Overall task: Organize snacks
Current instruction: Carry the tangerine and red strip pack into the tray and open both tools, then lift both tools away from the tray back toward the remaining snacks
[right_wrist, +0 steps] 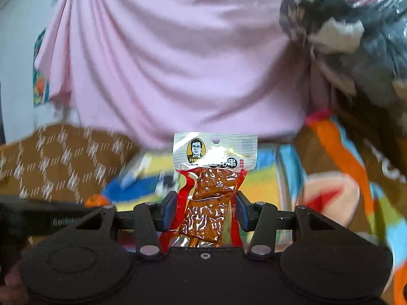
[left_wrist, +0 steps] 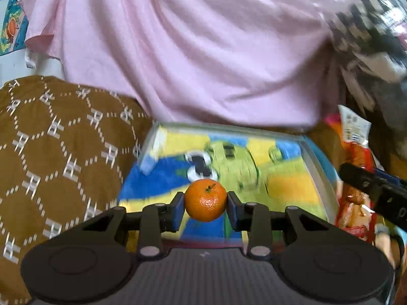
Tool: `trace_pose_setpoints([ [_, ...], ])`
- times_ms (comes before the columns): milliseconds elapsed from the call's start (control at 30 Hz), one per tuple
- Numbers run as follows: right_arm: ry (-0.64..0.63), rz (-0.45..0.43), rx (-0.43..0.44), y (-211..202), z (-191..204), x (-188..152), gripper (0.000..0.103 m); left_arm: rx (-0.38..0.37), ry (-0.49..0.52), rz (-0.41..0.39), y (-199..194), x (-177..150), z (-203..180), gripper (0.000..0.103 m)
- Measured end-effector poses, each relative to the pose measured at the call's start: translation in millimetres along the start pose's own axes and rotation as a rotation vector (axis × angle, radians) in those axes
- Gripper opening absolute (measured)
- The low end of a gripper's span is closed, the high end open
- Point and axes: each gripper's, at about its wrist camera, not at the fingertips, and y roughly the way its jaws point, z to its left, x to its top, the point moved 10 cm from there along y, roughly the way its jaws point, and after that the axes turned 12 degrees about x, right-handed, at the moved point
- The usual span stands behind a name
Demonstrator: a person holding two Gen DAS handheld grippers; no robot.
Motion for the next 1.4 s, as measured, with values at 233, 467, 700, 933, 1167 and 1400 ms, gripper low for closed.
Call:
trace_pose_setpoints([
  [233,0.017,-0.148,-0.040,36,-53,27,0.049,0.030,-0.057,-0.012,51,23,-6,0.039],
  [467,0.108,-0.104,-0.048,75,-96,-9,0.050,0.064,-0.051,0.050,94,-2,-17,0.039],
  [700,0.112,0.007,-0.017,107,-94,-45,0.050,0.083,-0.019,0.077,107,-17,-27,0.039],
  [933,0.101,0.047,-0.001,116,-86,-56,0.053,0.098,-0.012,0.110,120,-24,-31,0.040],
  [1167,0.078,0.056,0.004,118,-81,-57,0.061,0.089,-0.019,0.079,111,-20,-32,0.072],
  [1400,0.042,0.031,-0.011,106,-73,-41,0.084,0.108,-0.048,0.031,85,-2,-19,0.089],
])
